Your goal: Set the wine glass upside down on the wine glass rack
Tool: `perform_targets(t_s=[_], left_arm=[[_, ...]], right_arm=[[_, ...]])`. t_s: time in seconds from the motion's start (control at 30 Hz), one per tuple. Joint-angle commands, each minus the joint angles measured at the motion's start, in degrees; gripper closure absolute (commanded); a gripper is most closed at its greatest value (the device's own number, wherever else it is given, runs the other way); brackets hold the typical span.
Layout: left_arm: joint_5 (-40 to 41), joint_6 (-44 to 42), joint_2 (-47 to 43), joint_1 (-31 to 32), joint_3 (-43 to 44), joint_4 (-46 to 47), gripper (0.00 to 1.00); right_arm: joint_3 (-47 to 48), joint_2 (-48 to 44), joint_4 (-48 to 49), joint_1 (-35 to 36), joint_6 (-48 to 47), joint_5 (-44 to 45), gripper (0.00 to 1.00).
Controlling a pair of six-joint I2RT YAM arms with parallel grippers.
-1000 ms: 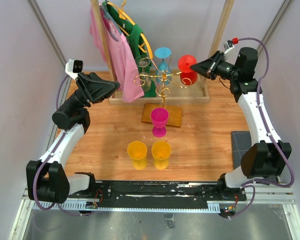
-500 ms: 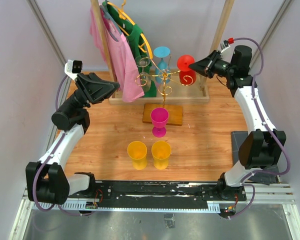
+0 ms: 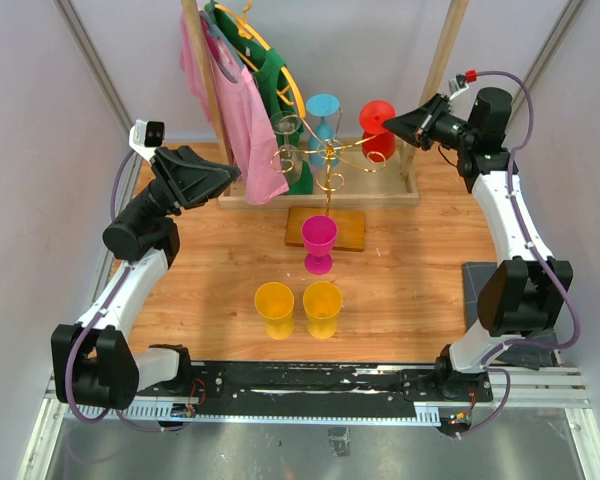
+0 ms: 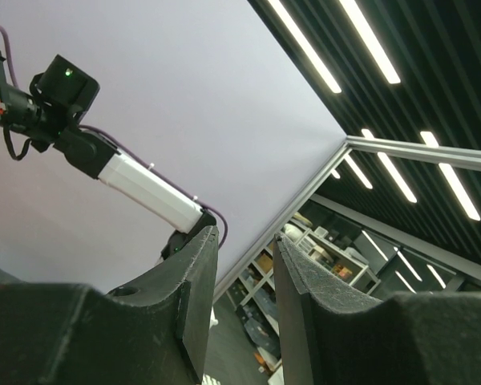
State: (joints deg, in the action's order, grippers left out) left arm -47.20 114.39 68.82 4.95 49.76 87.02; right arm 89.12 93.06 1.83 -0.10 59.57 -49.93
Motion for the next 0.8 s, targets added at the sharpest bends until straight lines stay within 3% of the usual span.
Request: perform_targets(t_s=[0.0, 0.43, 0.6, 0.77], left_arm=[[-0.81, -0.88, -0.67, -0.56, 0.78, 4.73, 0.62], [-1.29, -1.19, -1.12, -0.56, 1.13, 3.92, 0.62], [-1.49, -2.0, -1.7, -0.56, 0.89, 3.07, 0.62], [-1.58, -1.94, -1.74, -0.56, 0.63, 3.17, 0.62]], right_arm=[[2.95, 1.64, 4.03, -1.48, 1.35, -0.56, 0.99], [8.47, 7.75, 4.5, 0.8, 2.85, -2.89, 0.98], [7.75, 7.58, 4.46, 0.8, 2.31, -2.63, 0.84], [7.13, 7.8, 4.4, 0.71, 1.69, -2.28, 0.79]])
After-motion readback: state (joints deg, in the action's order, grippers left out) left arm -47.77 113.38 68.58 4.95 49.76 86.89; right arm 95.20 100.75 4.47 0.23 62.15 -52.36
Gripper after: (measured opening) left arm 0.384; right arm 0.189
